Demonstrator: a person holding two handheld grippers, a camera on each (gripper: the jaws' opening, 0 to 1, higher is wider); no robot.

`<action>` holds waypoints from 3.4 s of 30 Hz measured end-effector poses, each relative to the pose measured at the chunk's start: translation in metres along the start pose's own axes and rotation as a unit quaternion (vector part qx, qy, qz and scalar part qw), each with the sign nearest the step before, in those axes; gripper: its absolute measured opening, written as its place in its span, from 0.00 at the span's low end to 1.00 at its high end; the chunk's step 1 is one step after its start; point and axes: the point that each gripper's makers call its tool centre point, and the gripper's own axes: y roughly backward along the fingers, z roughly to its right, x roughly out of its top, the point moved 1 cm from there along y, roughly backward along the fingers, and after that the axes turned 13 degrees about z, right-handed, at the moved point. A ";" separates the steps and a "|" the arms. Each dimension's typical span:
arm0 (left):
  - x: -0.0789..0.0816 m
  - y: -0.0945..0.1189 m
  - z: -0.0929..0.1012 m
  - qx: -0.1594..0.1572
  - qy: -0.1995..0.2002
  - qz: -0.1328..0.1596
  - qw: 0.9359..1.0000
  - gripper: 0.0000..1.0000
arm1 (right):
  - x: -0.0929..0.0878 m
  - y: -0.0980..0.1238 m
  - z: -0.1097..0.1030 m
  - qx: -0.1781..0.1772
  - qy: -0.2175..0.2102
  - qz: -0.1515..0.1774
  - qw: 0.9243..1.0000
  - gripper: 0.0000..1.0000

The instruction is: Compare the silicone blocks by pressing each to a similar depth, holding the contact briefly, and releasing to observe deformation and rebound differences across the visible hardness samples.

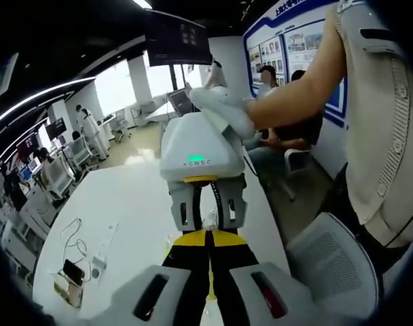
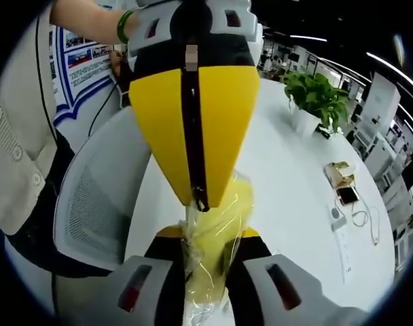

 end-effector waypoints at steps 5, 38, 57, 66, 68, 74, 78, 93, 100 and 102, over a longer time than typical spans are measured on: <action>-0.001 0.001 -0.002 0.000 -0.002 -0.001 1.000 0.00 | -0.001 -0.001 0.000 0.000 -0.006 0.002 1.000 0.15; -0.005 0.008 -0.001 0.019 0.017 0.000 1.000 0.00 | 0.006 -0.007 -0.003 -0.014 -0.018 0.026 0.999 0.33; -0.016 0.020 0.000 0.045 0.055 0.015 0.997 0.00 | 0.012 0.001 -0.011 -0.061 -0.063 0.074 0.993 0.52; -0.023 0.024 0.000 0.063 0.079 0.024 0.995 0.00 | 0.004 0.008 -0.011 -0.116 -0.096 0.098 0.984 0.57; -0.024 0.025 -0.001 0.072 0.085 0.027 0.993 0.00 | 0.001 0.012 -0.010 -0.135 -0.100 0.106 0.980 0.58; -0.030 0.028 -0.006 0.098 0.115 0.039 0.988 0.00 | -0.004 0.023 -0.008 -0.178 -0.130 0.132 0.967 0.62; -0.035 0.029 -0.011 0.118 0.142 0.056 0.981 0.00 | -0.011 0.034 -0.007 -0.214 -0.154 0.151 0.953 0.67; -0.078 0.026 -0.032 0.160 0.179 0.056 0.969 0.00 | -0.027 0.048 -0.036 -0.255 -0.228 0.205 0.917 0.73; -0.109 0.023 -0.048 0.174 0.205 0.050 0.962 0.00 | -0.038 0.049 -0.049 -0.266 -0.252 0.199 0.909 0.72; -0.117 0.023 -0.052 0.178 0.214 0.052 0.959 0.00 | -0.041 0.050 -0.051 -0.273 -0.256 0.196 0.906 0.72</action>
